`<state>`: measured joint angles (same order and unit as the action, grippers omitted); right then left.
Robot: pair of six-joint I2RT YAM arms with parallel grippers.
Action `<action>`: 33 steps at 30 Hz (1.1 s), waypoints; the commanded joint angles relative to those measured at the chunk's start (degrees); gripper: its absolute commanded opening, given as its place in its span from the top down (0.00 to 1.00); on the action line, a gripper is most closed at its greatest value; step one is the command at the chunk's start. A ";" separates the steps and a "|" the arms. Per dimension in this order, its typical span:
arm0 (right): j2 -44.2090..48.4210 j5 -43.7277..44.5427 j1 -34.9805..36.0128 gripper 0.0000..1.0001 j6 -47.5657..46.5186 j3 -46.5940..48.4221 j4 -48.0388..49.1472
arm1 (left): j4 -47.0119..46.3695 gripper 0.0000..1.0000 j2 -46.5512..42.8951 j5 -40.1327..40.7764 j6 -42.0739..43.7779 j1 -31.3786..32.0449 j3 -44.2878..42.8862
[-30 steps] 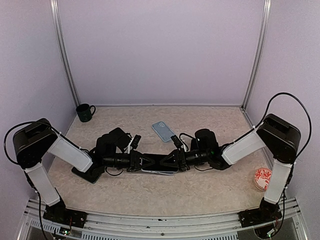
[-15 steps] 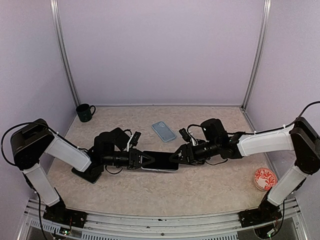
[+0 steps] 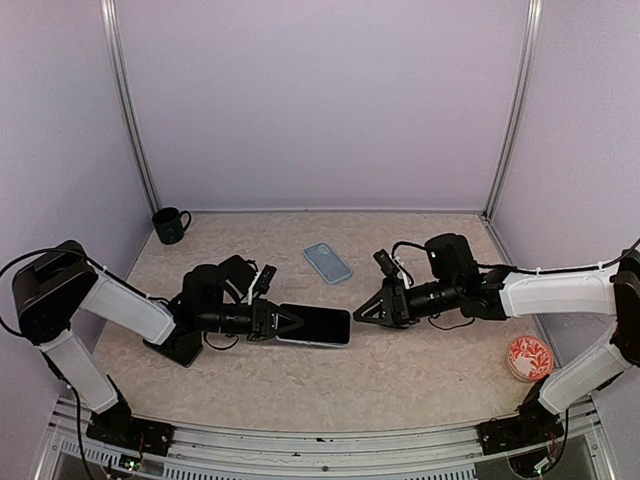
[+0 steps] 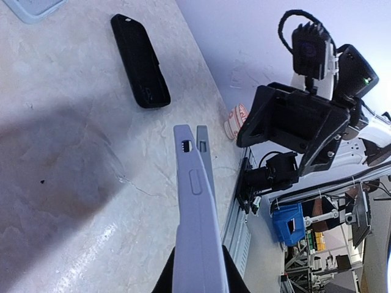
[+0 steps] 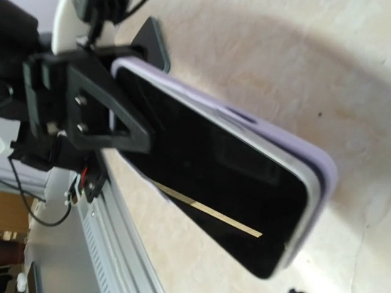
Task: Put the phone into the phone case
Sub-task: Pass from the right arm to the left, then press the phone case onto the phone.
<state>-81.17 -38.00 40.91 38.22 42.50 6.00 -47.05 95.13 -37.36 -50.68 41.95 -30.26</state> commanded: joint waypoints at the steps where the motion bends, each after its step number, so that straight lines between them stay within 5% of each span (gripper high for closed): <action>1: 0.27 -3.63 -0.46 0.37 -1.53 -1.89 4.33 | -5.97 1.00 -4.36 -2.84 1.57 -0.14 0.14; 21: -2.34 -16.92 -0.39 0.39 3.26 -5.73 23.71 | -22.60 1.00 -7.80 -10.13 -3.96 0.40 3.46; 33: -4.16 -20.14 -0.16 0.48 6.87 -5.86 31.37 | -22.84 1.00 -6.58 -10.14 -4.10 1.11 3.15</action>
<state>-84.55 -55.68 40.80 43.31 37.28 32.32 -64.75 88.55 -46.74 -54.70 42.74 -26.61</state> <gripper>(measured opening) 0.548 0.122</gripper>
